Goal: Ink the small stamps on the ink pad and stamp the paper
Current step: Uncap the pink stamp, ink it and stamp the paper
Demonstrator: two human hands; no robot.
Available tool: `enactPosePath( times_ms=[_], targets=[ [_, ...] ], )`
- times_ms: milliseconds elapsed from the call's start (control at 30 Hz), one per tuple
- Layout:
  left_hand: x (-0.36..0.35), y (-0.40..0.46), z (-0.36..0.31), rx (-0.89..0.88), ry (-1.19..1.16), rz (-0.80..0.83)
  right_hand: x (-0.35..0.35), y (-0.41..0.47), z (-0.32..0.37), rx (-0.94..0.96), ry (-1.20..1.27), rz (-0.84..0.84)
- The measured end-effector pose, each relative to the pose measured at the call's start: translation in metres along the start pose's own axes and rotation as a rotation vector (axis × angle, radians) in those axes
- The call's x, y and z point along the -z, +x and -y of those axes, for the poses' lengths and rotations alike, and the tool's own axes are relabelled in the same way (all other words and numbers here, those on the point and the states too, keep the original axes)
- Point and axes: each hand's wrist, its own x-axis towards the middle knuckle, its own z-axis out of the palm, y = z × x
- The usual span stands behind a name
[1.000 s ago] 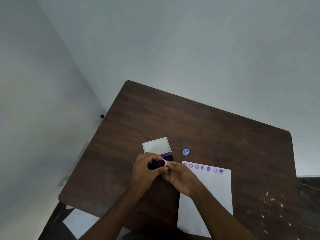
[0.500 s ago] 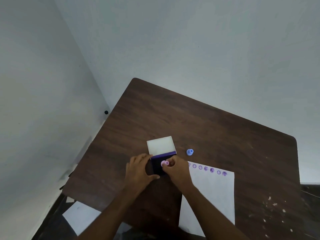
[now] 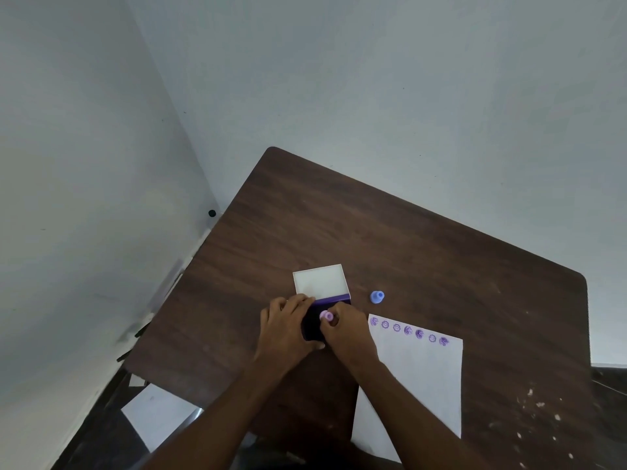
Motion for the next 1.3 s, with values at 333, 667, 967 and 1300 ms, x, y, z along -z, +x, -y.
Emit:
enactPosePath(
  times_ms=[333, 667, 967, 1300],
  targets=[
    [0.001, 0.005, -0.003, 0.002, 0.011, -0.022, 0.005, 0.006, 0.018, -0.119, -0.089, 0.183],
    [-0.002, 0.005, -0.002, 0.016, -0.021, -0.057, 0.007, 0.007, 0.019, -0.105, -0.067, 0.205],
    [0.001, 0.004, -0.003, 0.019, -0.047, -0.042, 0.007, 0.008, 0.022, -0.074, -0.129, 0.229],
    [0.002, 0.004, -0.004, 0.032, -0.042, -0.024, 0.005, 0.008, 0.019, -0.060, -0.105, 0.196]
  ],
)
